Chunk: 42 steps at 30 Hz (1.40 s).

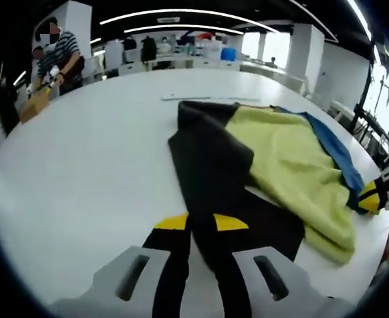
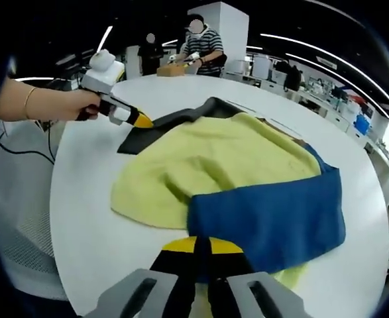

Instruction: Fold the garment on the visible template until the final outline fits inside the template.

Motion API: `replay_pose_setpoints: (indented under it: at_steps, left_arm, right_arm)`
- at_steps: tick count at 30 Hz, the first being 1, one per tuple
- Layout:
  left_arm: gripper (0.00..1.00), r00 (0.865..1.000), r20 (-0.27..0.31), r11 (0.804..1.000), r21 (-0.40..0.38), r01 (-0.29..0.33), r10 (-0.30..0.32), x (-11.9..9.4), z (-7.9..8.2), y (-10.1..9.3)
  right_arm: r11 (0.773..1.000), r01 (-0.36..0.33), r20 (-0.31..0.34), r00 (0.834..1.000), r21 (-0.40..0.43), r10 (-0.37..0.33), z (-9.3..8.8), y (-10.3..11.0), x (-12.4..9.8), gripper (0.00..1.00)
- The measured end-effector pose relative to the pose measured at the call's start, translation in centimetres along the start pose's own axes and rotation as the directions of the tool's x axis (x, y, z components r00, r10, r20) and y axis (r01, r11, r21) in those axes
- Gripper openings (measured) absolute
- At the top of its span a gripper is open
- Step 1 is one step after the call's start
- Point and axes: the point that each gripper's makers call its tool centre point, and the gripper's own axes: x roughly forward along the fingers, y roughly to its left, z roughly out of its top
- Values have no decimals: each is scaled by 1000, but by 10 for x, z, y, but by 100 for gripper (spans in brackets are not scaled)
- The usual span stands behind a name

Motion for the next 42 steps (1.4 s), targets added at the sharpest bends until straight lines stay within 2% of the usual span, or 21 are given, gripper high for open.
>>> replay_pose_setpoints:
  at_steps: [1, 2, 3, 7, 10, 11, 13, 15, 19, 24, 30, 35, 37, 40, 42]
  left_arm:
    - [2, 1000, -4, 1000, -18, 6, -6, 0, -1, 0]
    - [0, 1000, -4, 996, -90, 14, -14, 1, -1, -3]
    - [0, 1000, -3, 995, -103, 3, -4, 2, -1, 0]
    - [0, 1000, -15, 996, -91, -3, 1, 0, -1, 2]
    - [0, 1000, 4, 995, -102, -1, 2, -7, 3, 2]
    - [0, 1000, 15, 994, -111, -3, 4, -10, 6, 3]
    - [0, 999, 37, 990, -138, -16, 21, -16, 12, 7]
    - [0, 998, 62, 983, -181, -16, 27, -21, 16, 11]
    - [0, 995, 89, 976, -217, -31, 51, -33, 23, 25]
    - [0, 984, 135, 970, -229, -80, 113, -47, 36, 49]
    - [0, 980, 132, 970, -209, -121, 151, -56, 43, 65]
    - [0, 978, 151, 974, -193, -114, 145, -60, 59, 57]
    - [0, 979, 148, 982, -150, -116, 138, -60, 65, 48]
    - [0, 985, 137, 986, -144, -86, 106, -58, 67, 35]
    - [0, 990, 126, 989, -142, -49, 67, -55, 66, 19]
  right_arm:
    - [1000, 6, 4, 1000, 2, -6, 1, -1, -1, 0]
    - [1000, 13, 10, 1000, 4, -13, 2, -2, -2, 0]
    - [1000, 11, 11, 1000, 3, -11, 2, -1, -3, 0]
    - [1000, 14, 30, 999, 3, -14, 9, -2, -11, 0]
    - [999, 4, 62, 998, 32, -6, 17, -3, -17, 0]
    - [998, -13, 86, 996, 63, 7, 22, -4, -19, 0]
    - [991, -17, 96, 995, 133, 5, 26, -8, -24, 0]
    - [989, -22, 98, 995, 149, 8, 28, -13, -27, 0]
    - [980, 3, 114, 993, 197, -26, 37, -28, -38, 0]
    - [977, 49, 114, 991, 210, -74, 41, -49, -51, 0]
    - [956, 125, 121, 979, 267, -162, 45, -87, -66, 0]
    - [936, 182, 115, 968, 301, -225, 45, -115, -80, 0]
    - [929, 202, 112, 963, 309, -246, 43, -124, -86, 0]
    - [917, 233, 98, 956, 323, -278, 39, -136, -92, 0]
    - [903, 265, 87, 947, 338, -310, 34, -148, -98, 0]
